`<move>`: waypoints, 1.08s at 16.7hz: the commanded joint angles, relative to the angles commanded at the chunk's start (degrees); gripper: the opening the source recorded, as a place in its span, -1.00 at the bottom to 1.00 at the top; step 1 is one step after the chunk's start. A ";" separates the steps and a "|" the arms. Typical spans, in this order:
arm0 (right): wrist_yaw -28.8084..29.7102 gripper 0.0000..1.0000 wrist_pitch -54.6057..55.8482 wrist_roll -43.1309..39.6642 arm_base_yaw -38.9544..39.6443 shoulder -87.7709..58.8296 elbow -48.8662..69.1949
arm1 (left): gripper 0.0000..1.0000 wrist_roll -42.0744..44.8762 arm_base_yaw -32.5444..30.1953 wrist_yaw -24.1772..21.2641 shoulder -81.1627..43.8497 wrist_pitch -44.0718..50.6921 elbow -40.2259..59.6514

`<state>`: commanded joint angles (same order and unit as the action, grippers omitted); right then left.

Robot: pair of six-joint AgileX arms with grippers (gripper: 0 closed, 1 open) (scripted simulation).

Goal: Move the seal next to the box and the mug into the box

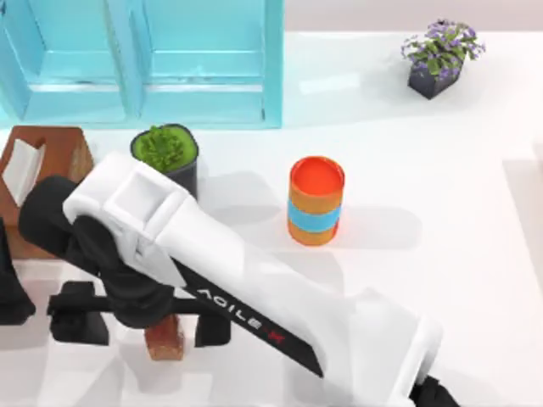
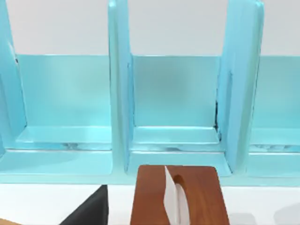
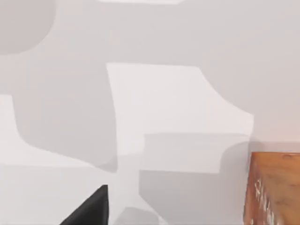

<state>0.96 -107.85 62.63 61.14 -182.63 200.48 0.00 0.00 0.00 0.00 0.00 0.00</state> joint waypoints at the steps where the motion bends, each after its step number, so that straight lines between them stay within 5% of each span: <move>1: 0.00 1.00 0.00 0.00 0.00 -0.01 0.01 | 1.00 0.00 0.00 0.00 0.00 0.00 0.00; 4: 0.00 1.00 0.00 0.00 0.00 -0.01 0.01 | 1.00 0.00 0.00 0.00 0.00 0.00 0.00; 17: 0.00 -0.96 0.00 0.00 0.00 -0.01 0.01 | 1.00 0.00 0.00 0.00 0.00 0.00 0.00; 18: 0.00 -1.00 0.00 0.00 0.00 -0.01 0.01 | 1.00 0.00 0.00 0.00 0.00 0.00 0.00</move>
<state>0.96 -107.85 62.63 61.14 -182.63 200.49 0.00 0.00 0.00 0.00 0.00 0.00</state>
